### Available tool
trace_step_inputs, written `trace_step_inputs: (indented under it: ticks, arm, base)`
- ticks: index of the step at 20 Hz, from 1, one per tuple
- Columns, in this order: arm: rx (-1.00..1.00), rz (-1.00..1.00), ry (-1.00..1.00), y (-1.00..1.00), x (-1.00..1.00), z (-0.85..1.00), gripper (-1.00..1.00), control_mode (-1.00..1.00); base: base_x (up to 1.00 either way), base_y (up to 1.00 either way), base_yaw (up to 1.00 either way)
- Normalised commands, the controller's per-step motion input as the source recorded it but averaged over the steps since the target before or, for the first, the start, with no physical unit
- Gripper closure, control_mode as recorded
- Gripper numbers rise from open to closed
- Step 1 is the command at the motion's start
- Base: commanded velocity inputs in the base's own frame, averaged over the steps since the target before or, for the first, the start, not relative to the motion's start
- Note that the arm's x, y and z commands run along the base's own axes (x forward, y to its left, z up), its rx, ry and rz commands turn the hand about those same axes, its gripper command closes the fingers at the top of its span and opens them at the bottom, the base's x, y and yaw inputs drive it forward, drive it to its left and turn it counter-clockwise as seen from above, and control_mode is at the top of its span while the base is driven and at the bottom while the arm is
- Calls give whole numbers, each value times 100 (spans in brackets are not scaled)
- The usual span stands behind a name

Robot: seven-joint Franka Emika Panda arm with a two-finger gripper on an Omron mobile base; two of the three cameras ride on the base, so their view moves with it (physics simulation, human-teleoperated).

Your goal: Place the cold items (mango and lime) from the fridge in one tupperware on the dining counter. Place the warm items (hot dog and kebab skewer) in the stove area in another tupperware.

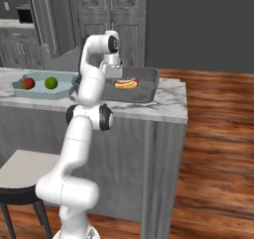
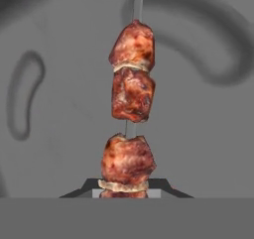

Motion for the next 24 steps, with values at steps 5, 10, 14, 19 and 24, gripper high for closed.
trace_step_inputs:
  ticks: [5,10,14,19,24]
  arm:
    - [0,0,5,13,0,-6,-100,-100]
    - [0,0,0,1,-5,1,-100,-100]
    - [-2,-2,0,0,-16,15,-100,-100]
    - [-6,-9,-1,0,-30,36,-100,-100]
    - [-8,-15,-3,0,-57,47,-100,-100]
  base:
    - [0,0,0]
    - [0,0,0]
    - [0,0,0]
    - [0,0,0]
    - [0,0,0]
